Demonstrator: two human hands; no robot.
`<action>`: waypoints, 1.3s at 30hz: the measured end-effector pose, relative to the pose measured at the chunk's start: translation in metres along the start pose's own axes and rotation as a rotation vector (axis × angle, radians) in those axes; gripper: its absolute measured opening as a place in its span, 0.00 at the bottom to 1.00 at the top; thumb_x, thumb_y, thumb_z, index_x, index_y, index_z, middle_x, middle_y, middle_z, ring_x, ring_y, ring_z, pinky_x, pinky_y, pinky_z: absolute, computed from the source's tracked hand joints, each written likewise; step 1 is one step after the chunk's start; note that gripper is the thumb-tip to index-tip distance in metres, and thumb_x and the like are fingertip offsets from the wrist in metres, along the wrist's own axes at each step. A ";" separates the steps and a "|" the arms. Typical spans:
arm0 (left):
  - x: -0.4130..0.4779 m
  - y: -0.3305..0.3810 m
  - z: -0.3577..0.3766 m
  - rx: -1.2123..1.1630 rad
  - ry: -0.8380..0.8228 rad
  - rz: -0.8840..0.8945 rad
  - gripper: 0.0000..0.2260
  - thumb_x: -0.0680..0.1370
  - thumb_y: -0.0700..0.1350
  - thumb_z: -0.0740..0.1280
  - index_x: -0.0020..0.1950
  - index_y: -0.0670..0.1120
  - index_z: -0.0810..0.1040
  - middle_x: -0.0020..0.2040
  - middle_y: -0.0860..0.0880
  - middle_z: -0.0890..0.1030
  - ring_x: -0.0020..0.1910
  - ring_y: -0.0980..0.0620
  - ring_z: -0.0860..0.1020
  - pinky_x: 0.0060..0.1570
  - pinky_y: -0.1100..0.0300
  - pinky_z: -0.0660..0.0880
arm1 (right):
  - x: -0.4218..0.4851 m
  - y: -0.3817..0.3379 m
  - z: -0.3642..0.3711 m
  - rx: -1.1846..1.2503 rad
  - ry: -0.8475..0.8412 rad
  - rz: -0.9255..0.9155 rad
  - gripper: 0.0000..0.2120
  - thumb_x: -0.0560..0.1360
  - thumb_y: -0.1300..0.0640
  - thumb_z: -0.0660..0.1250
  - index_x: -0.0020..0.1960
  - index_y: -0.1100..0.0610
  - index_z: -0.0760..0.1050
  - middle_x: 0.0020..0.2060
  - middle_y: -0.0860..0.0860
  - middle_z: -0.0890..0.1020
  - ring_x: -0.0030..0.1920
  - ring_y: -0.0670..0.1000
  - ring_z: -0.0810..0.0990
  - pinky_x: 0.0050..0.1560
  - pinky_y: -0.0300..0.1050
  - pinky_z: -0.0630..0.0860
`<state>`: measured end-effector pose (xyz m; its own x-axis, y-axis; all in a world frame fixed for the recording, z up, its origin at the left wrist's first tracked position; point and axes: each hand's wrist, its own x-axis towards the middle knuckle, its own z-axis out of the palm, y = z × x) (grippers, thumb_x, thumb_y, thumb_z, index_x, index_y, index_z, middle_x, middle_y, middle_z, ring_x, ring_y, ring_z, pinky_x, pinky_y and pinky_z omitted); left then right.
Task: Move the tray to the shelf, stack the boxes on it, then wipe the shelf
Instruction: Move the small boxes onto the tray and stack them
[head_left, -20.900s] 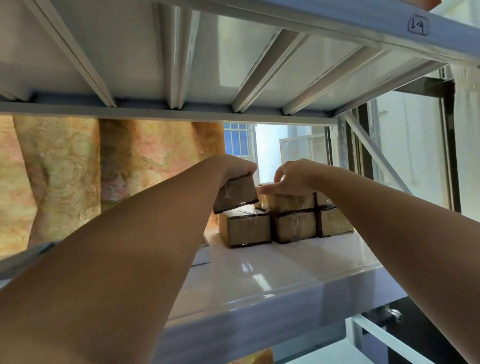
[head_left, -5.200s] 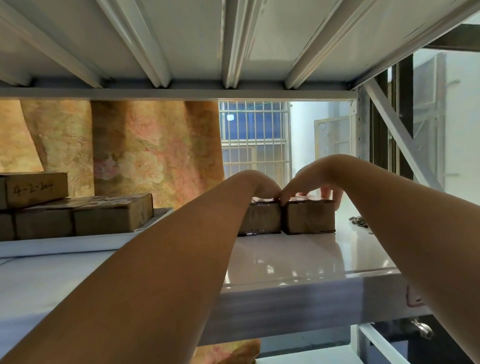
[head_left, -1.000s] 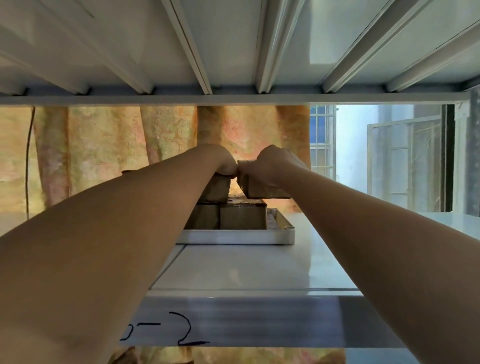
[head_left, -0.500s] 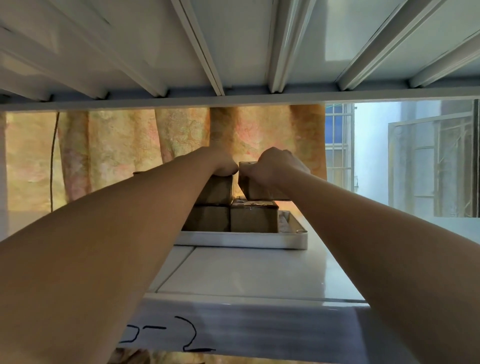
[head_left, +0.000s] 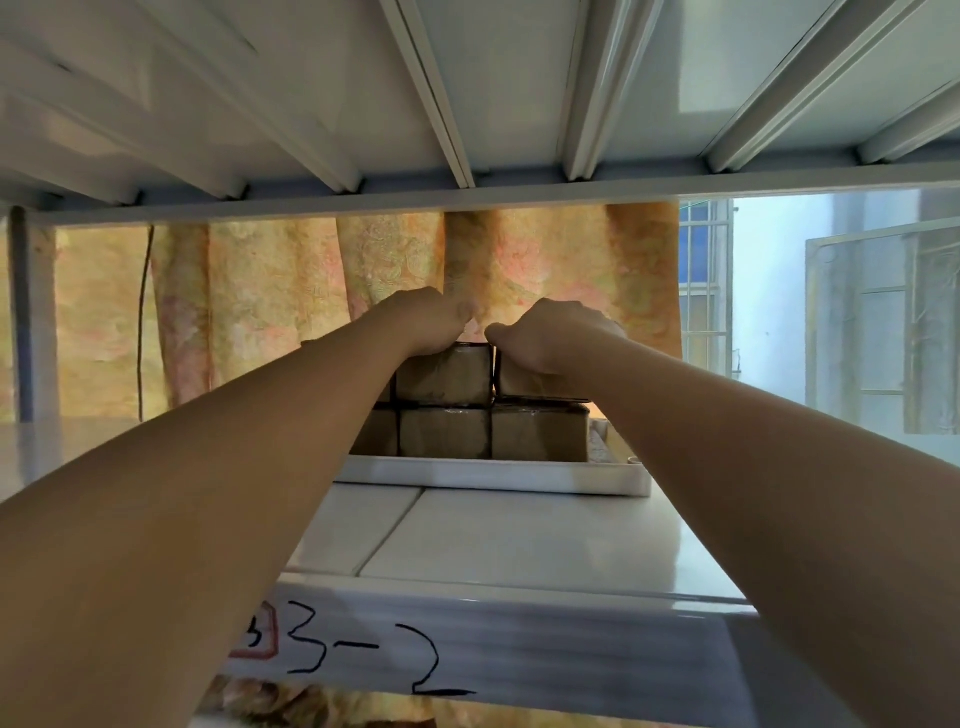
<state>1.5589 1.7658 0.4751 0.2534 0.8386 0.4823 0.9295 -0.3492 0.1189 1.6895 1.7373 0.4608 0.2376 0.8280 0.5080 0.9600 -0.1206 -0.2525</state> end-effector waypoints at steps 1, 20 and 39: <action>0.001 -0.003 0.000 -0.030 -0.003 0.000 0.31 0.81 0.60 0.44 0.69 0.38 0.69 0.69 0.37 0.70 0.66 0.39 0.70 0.62 0.53 0.67 | 0.000 -0.001 0.001 -0.028 0.004 0.003 0.32 0.75 0.33 0.51 0.66 0.55 0.71 0.61 0.56 0.76 0.58 0.58 0.76 0.47 0.48 0.68; -0.009 -0.038 0.012 -0.109 -0.001 0.266 0.30 0.70 0.61 0.69 0.70 0.53 0.71 0.70 0.50 0.72 0.66 0.49 0.71 0.57 0.58 0.67 | 0.023 0.009 0.012 -0.108 -0.004 -0.031 0.47 0.68 0.24 0.39 0.64 0.56 0.73 0.62 0.58 0.76 0.57 0.60 0.76 0.53 0.53 0.72; -0.014 -0.038 0.021 -0.026 0.129 0.306 0.27 0.73 0.64 0.63 0.69 0.55 0.71 0.68 0.51 0.74 0.64 0.50 0.73 0.57 0.55 0.71 | 0.035 0.019 0.022 0.046 -0.035 -0.071 0.27 0.75 0.35 0.52 0.44 0.59 0.71 0.41 0.55 0.75 0.37 0.52 0.74 0.32 0.43 0.64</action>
<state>1.5254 1.7761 0.4455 0.4823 0.6339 0.6046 0.8078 -0.5888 -0.0271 1.7126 1.7766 0.4555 0.1635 0.8523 0.4968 0.9662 -0.0366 -0.2551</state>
